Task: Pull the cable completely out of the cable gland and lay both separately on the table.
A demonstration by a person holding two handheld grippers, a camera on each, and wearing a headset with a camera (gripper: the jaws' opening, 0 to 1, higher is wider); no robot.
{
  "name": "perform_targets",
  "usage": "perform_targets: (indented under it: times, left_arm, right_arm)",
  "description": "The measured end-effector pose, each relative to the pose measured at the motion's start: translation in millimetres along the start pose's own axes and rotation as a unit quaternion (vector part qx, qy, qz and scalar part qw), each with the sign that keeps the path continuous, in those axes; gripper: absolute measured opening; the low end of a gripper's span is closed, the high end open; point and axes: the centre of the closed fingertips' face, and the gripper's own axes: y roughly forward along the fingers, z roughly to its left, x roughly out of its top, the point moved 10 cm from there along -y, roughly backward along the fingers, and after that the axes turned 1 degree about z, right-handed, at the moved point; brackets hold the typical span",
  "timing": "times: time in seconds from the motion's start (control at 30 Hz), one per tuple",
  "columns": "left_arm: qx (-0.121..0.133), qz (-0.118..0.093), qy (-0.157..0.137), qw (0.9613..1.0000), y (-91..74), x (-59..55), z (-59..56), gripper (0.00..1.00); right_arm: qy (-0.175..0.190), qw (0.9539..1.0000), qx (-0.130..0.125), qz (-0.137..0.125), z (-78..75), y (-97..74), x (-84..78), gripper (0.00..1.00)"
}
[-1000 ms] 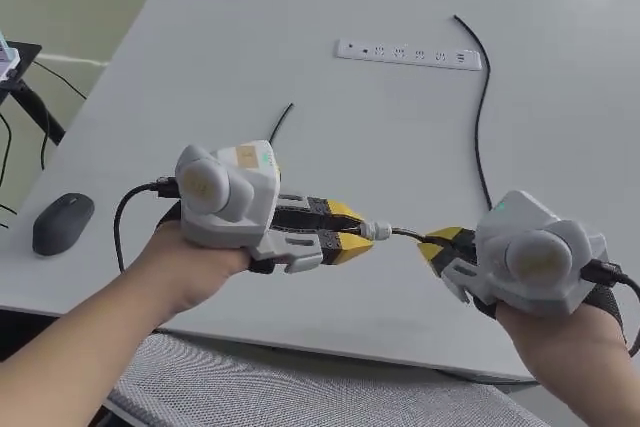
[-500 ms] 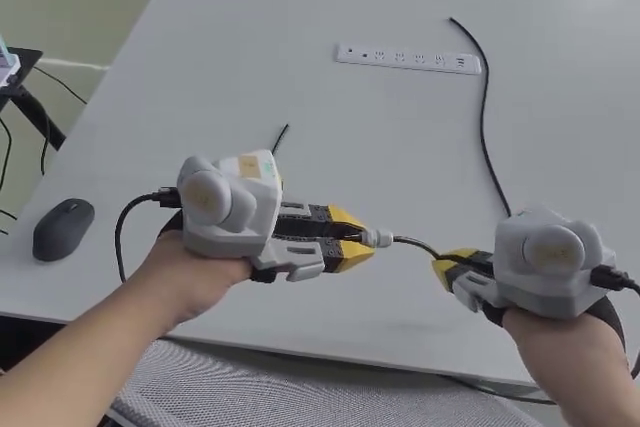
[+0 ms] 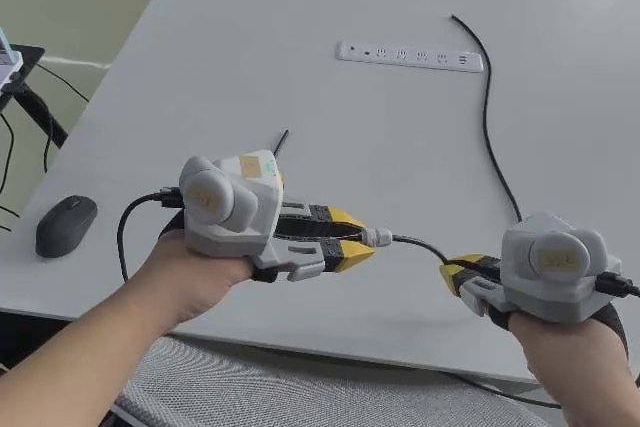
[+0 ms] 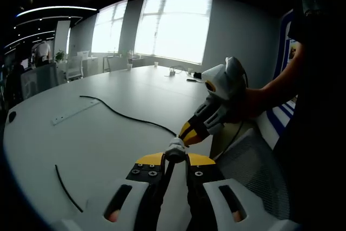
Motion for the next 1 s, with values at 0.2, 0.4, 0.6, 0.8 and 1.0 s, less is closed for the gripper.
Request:
perform_targets:
  times: [0.2,0.4,0.6,0.8,1.0]
  left_arm:
    - [0.002,0.002,0.000,1.0000,0.3,-0.8,3.3,0.15]
    - [0.003,0.003,0.000,1.0000,1.0,0.1,6.0,0.15]
    - [0.004,0.003,-0.001,1.0000,2.7,0.7,7.1,0.15]
    - [0.005,0.006,-0.002,1.0000,2.9,-0.5,8.3,0.15]
    - [0.005,0.007,-0.001,1.0000,2.8,0.6,8.0,0.15]
  right_arm:
    - [-0.036,0.9993,-0.002,-0.010,-1.1,-6.8,0.1,0.01]
    - [-0.051,0.9983,-0.008,-0.026,-4.0,-14.8,4.8,0.06]
    - [-0.093,0.9950,-0.002,-0.036,1.9,-24.9,21.1,0.15]
    - [-0.200,0.9791,0.005,-0.035,21.4,-29.8,41.5,0.19]
    - [-0.238,0.9702,0.017,-0.042,31.7,-27.2,53.0,0.15]
